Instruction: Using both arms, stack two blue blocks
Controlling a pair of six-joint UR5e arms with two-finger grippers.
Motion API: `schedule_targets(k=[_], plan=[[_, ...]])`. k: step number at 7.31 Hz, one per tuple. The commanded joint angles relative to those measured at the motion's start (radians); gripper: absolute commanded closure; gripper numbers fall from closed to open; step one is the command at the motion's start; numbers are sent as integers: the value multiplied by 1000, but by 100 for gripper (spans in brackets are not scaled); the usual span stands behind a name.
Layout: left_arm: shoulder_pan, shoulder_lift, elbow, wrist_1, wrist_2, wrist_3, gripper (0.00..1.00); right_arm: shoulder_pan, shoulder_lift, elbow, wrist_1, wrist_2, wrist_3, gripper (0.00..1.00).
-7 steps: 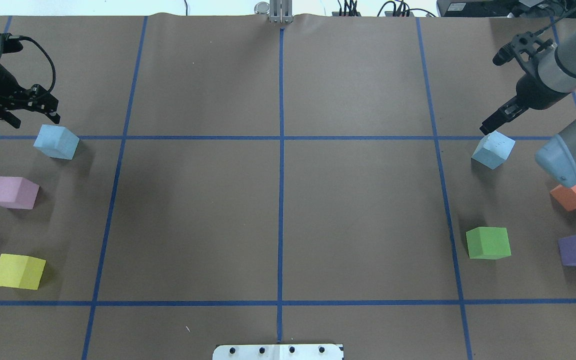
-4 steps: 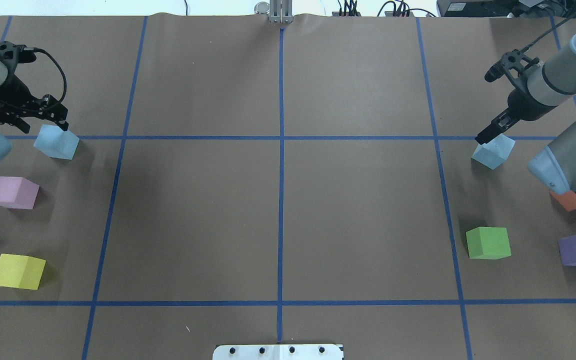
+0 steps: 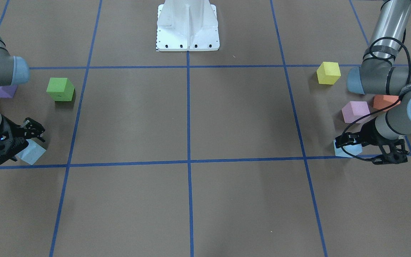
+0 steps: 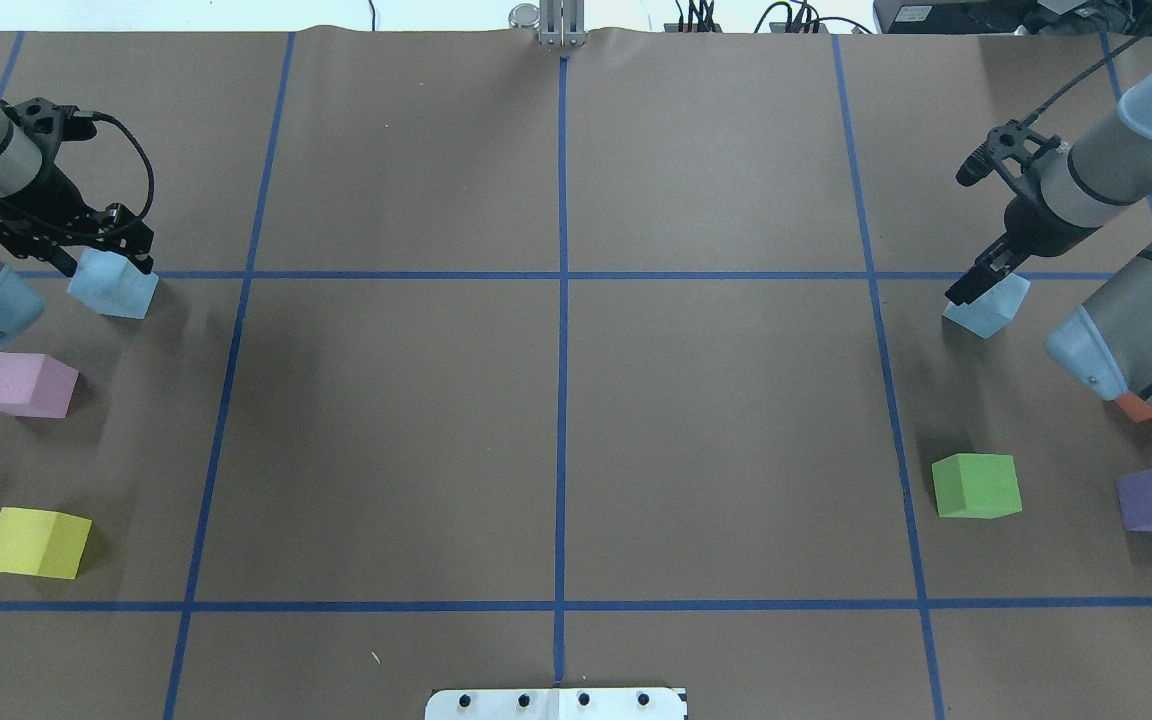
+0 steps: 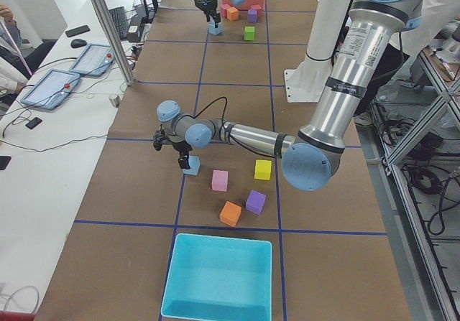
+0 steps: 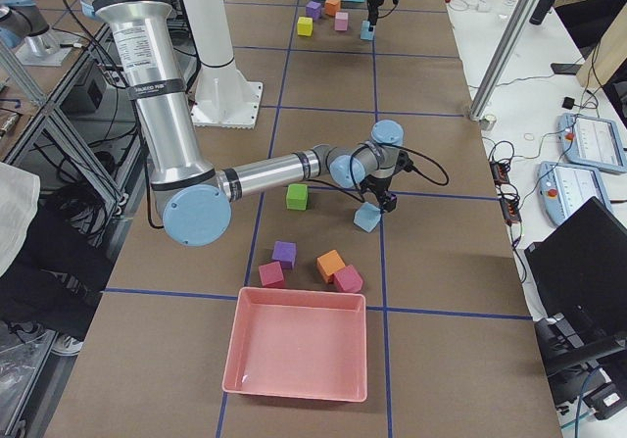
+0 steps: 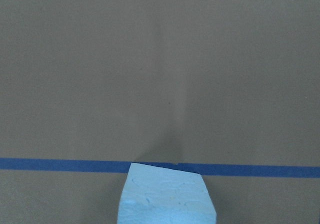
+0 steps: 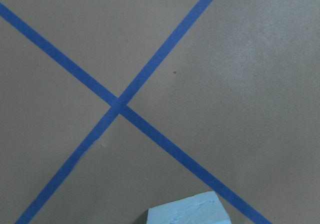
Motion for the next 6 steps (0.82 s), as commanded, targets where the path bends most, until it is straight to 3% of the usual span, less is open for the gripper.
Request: schedule_targets(k=[1, 4, 6], plan=[[1, -1, 2, 0, 0, 0, 1, -1, -13, -3, 0, 0, -29, 2], [1, -1, 2, 0, 0, 0, 1, -10, -30, -14, -1, -18, -34, 2], [6, -3, 3, 0, 0, -2, 3, -23, -22, -34, -1, -22, -34, 10]])
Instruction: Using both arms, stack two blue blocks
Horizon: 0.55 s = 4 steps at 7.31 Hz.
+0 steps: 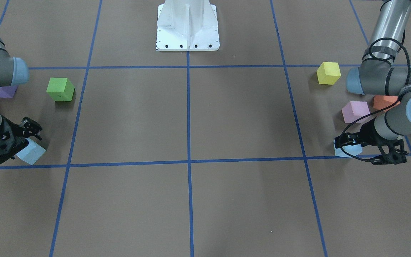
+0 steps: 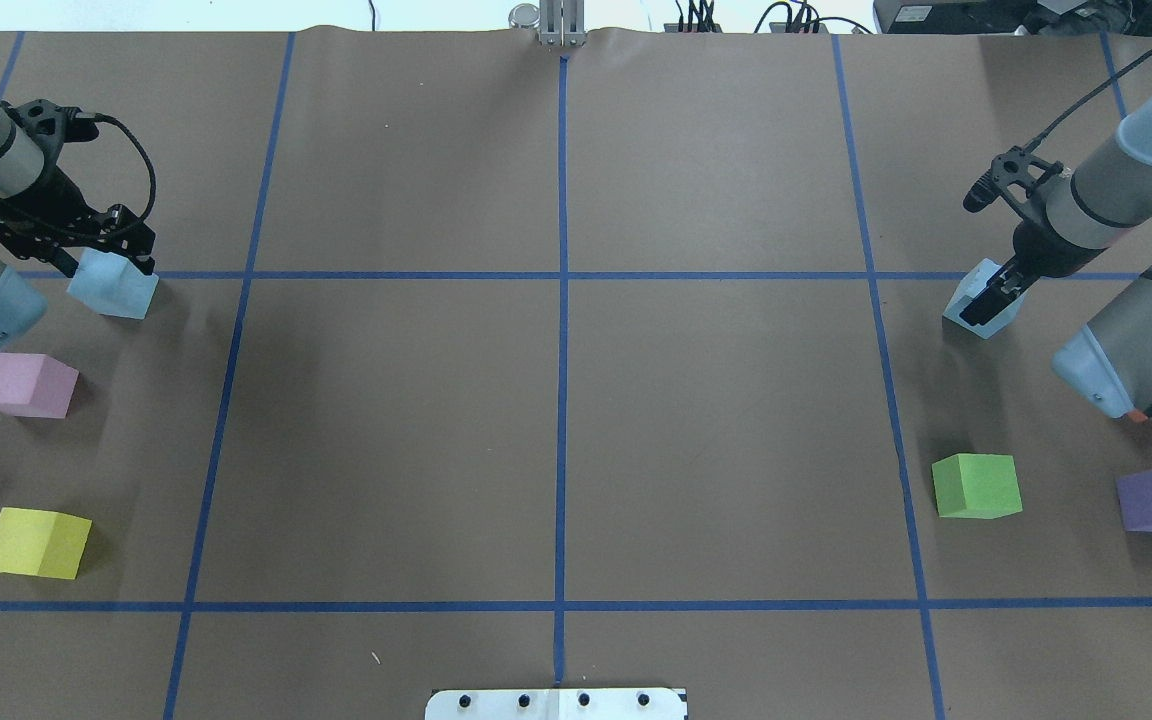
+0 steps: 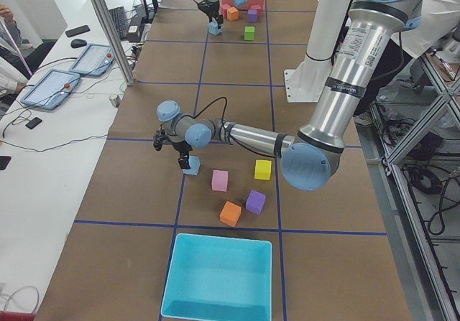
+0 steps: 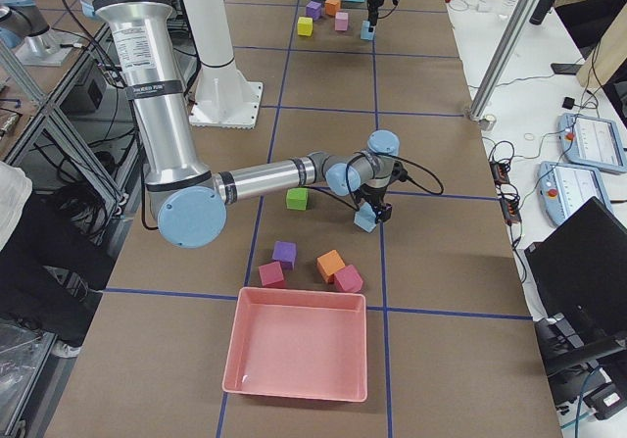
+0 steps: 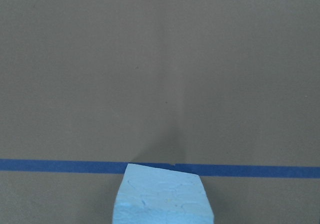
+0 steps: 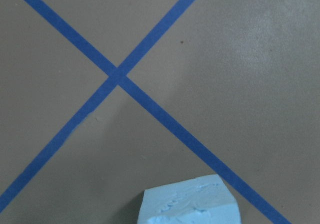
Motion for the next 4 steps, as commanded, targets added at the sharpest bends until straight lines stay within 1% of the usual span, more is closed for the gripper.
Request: schedule_targets(k=[1, 2, 3, 4], plan=[[10, -6, 4, 0, 2, -3, 4, -7, 2, -12, 0, -5, -2, 18], [23, -13, 7, 0, 29, -3, 7, -7, 2, -12, 0, -6, -2, 25], [27, -15, 8, 0, 29, -3, 9, -9, 2, -10, -2, -14, -2, 29], [27, -13, 8, 0, 29, -3, 22, -15, 5, -12, -2, -22, 0, 37]])
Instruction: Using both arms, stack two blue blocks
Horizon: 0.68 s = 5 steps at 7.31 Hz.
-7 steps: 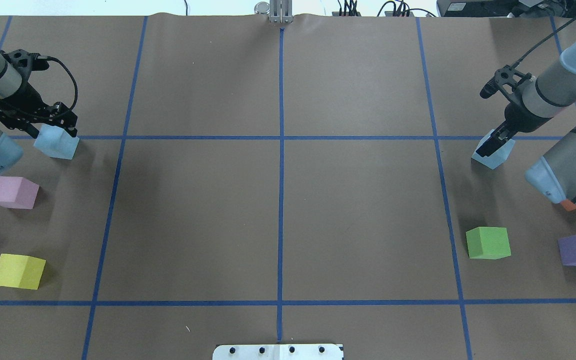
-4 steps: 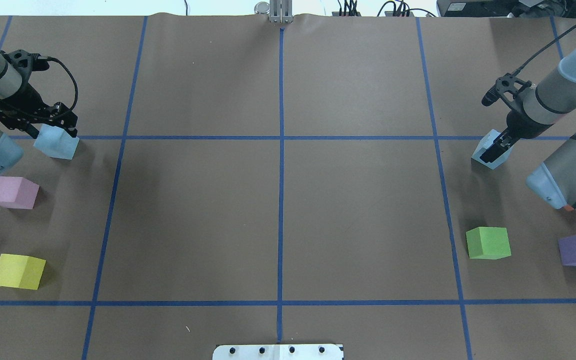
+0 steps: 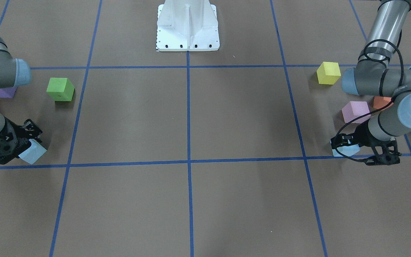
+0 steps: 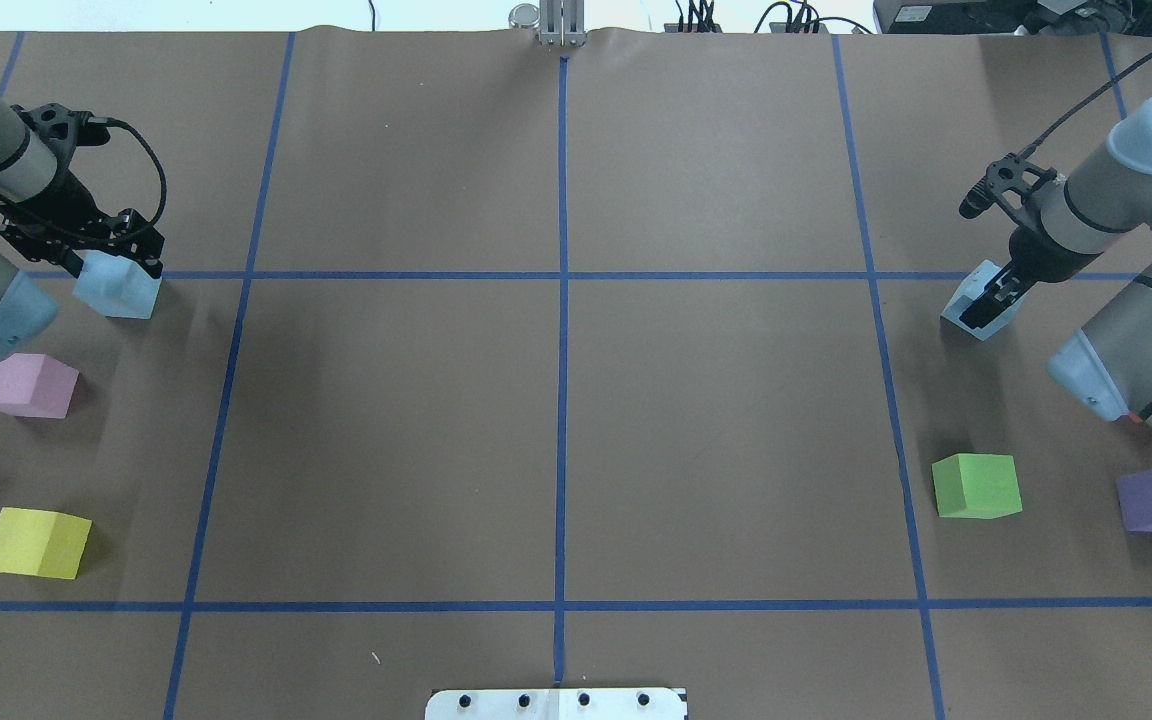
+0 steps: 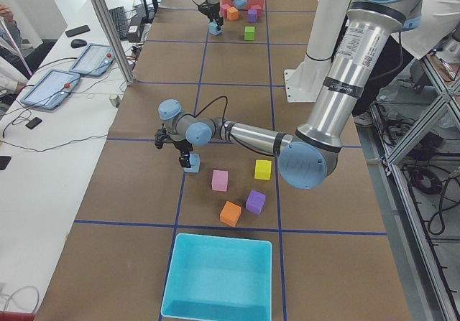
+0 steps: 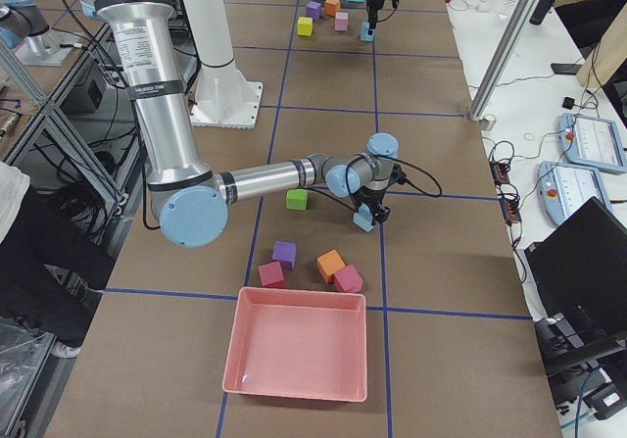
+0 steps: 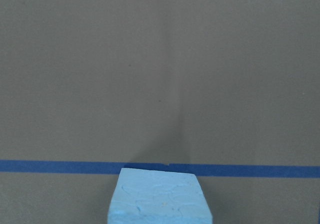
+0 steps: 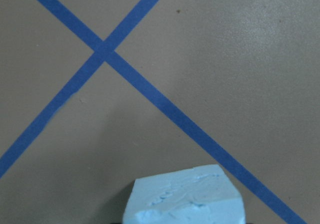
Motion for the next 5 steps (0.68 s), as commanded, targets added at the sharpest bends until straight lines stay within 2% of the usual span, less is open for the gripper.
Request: schedule_targets(k=[1, 2, 3, 5], plan=[[2, -1, 1, 0, 4, 0, 43, -8, 7, 1, -1, -13, 1, 46], [2, 2, 1, 0, 5, 0, 53, -10, 4, 1, -1, -15, 1, 56], [2, 4, 0, 0, 5, 0, 57, -10, 2, 1, -1, -16, 3, 60], [-6, 1, -17, 0, 2, -5, 58, -8, 19, 20, -16, 2, 7, 59]])
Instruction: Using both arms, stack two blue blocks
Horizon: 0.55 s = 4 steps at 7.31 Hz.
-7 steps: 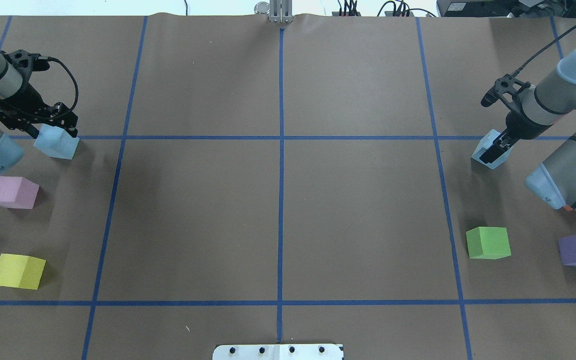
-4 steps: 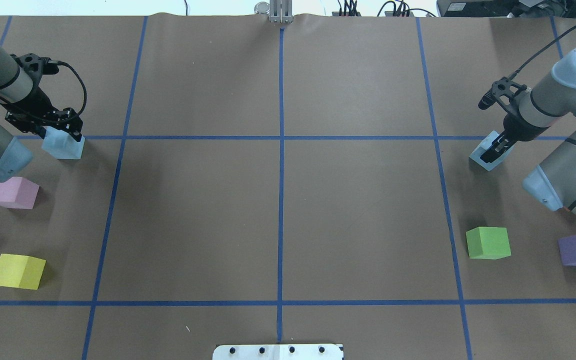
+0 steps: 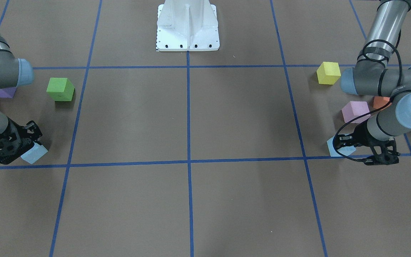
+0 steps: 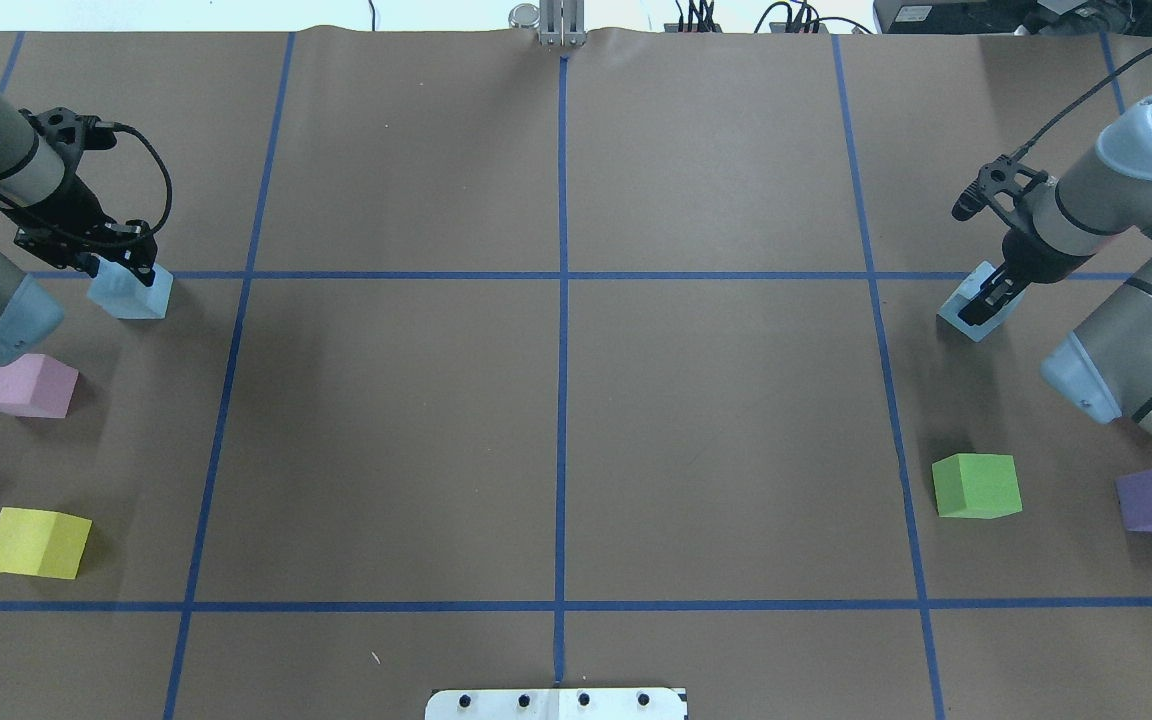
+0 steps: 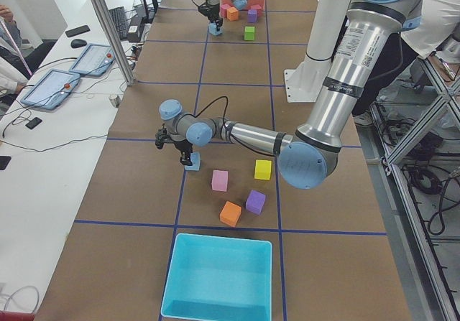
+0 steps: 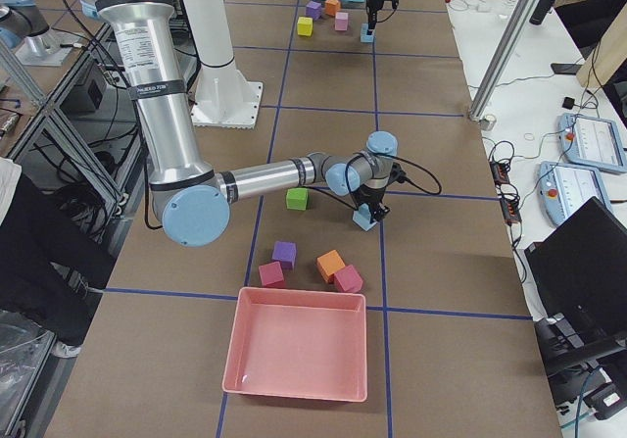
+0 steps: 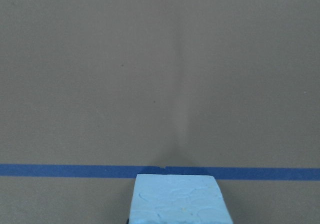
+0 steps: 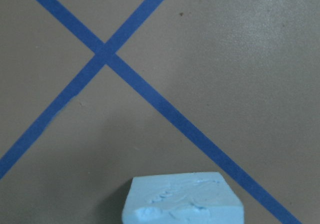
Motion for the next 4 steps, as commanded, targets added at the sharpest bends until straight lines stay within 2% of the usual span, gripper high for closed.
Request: schedule_targets(k=[1, 3, 4], plan=[[-18, -4, -25, 4, -5, -3, 57, 10, 35, 32, -52, 25, 8, 57], [-44, -7, -82, 16, -6, -11, 56, 27, 116, 146, -286, 36, 25, 56], [-47, -48, -103, 73, -8, -67, 56, 20, 178, 173, -353, 38, 139, 56]])
